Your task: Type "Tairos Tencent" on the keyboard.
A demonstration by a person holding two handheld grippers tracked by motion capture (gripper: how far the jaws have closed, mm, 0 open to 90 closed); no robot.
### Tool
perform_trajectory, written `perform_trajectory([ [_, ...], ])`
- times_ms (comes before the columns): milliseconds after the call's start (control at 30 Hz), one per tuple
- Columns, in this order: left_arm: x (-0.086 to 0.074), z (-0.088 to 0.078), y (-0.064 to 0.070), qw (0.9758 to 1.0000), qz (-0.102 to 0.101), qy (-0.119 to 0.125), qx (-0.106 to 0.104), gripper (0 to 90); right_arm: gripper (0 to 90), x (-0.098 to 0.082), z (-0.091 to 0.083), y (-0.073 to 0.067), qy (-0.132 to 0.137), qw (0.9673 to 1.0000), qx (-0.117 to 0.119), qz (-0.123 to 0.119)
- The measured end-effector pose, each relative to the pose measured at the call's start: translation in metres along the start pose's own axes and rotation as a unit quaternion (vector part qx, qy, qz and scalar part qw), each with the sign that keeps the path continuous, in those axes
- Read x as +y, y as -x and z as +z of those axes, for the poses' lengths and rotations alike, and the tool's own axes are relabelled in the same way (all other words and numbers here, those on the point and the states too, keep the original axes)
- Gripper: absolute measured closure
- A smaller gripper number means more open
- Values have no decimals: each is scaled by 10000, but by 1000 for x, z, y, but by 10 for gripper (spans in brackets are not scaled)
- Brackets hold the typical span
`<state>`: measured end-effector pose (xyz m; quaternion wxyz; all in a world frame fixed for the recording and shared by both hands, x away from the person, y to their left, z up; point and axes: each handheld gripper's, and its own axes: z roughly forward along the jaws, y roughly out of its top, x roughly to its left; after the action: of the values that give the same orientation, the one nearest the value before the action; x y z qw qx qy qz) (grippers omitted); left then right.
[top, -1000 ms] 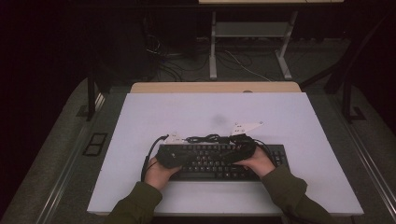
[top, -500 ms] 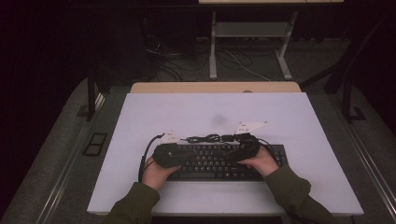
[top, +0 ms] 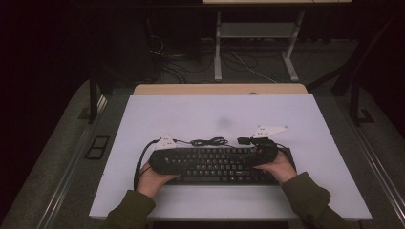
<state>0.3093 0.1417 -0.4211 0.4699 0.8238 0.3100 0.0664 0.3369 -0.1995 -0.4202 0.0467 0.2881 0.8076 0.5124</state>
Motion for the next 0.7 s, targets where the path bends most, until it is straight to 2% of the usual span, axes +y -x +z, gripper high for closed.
perform_trajectory([
  [400, -8, -19, 4, 9998, -78, 153, 81, 229, 179, -17, -26, -1, 29, 9999, -96, -11],
  [500, -12, -23, 3, 9998, -14, 151, 91, 180, 178, -23, -33, -1, 56, 9999, -124, -15],
  [700, -20, -30, 0, 9996, -74, 213, 168, 127, 177, -33, -47, -1, 31, 9998, -217, 18],
])
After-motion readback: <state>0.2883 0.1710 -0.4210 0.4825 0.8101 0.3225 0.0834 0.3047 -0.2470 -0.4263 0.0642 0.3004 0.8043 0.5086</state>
